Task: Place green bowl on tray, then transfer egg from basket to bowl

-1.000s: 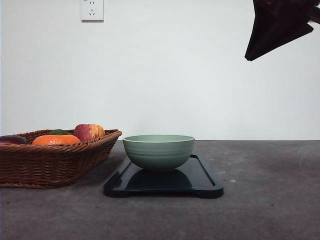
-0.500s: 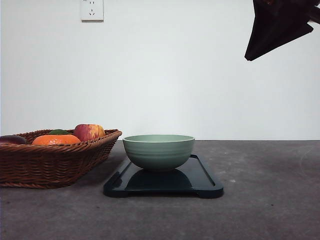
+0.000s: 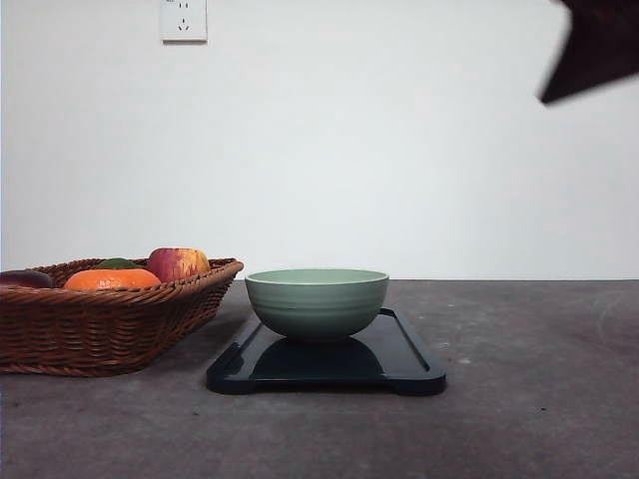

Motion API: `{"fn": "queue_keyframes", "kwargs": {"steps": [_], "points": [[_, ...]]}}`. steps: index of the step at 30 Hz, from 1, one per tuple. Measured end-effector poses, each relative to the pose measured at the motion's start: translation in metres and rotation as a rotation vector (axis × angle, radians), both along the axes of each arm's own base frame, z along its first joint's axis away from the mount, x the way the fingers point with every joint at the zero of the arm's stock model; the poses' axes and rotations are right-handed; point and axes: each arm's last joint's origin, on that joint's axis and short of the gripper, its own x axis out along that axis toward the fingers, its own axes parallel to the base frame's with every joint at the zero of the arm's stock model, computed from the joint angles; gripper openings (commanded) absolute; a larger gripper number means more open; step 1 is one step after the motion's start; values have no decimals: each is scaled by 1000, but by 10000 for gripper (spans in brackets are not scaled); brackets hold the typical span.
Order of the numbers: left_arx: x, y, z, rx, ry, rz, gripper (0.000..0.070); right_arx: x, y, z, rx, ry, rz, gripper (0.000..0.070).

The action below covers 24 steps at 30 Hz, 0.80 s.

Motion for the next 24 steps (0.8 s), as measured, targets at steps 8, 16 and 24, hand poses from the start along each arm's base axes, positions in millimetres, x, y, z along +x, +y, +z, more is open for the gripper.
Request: {"fn": "queue_keyframes", "kwargs": {"steps": [8,16,24], "points": [[0,0,0,0,0,0,0,-42,-36,-59,19,-112,-171,11],[0,0,0,0,0,0,0,-65,-52,-93,39,-237,-311,11],[0,0,0,0,0,0,0,-72,-53,-91,55,-329,-346,11]]}}
